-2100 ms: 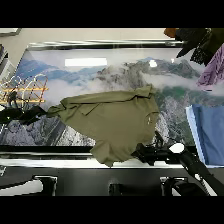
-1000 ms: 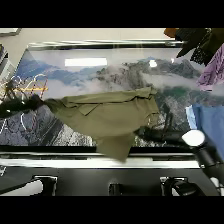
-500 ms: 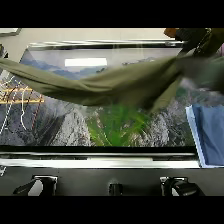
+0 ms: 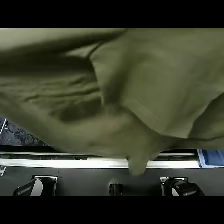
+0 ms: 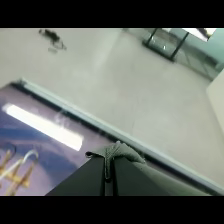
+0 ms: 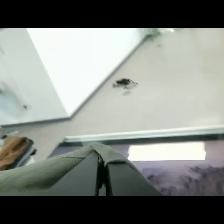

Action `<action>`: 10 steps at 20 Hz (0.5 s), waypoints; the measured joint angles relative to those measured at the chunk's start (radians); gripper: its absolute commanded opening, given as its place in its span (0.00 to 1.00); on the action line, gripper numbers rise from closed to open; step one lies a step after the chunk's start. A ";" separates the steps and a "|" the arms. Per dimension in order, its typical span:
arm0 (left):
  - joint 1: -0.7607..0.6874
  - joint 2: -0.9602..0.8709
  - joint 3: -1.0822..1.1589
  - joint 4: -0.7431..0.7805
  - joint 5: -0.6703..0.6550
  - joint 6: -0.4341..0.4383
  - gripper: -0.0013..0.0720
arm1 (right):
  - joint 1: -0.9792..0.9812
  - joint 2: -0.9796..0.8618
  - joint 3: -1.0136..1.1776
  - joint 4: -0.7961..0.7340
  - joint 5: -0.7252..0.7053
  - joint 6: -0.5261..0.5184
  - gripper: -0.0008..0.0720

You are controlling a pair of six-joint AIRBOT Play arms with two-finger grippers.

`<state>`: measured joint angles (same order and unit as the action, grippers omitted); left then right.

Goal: Fold the clothes and pants, and hang the long-sleeved shirts on hangers.

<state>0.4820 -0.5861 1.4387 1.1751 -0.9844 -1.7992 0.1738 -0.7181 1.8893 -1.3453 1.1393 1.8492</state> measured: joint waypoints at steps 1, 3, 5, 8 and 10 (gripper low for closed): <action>-0.004 -0.023 -0.010 -0.013 -0.026 0.000 0.04 | 0.000 -0.029 0.004 -0.029 0.022 0.014 0.05; -0.029 -0.082 -0.043 -0.037 -0.063 0.004 0.04 | 0.000 -0.113 0.008 -0.078 0.075 0.032 0.05; -0.084 -0.172 -0.094 -0.054 -0.076 0.022 0.04 | 0.000 -0.227 0.009 -0.110 0.129 0.045 0.05; -0.198 -0.362 -0.171 -0.044 -0.013 0.063 0.04 | 0.000 -0.456 -0.014 -0.145 0.169 0.048 0.05; -0.267 -0.531 -0.189 0.003 0.077 0.076 0.04 | 0.000 -0.621 -0.028 -0.176 0.135 0.056 0.05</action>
<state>0.2153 -1.1175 1.2499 1.1778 -0.9077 -1.7237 0.1734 -1.3396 1.8610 -1.5211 1.2739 1.9057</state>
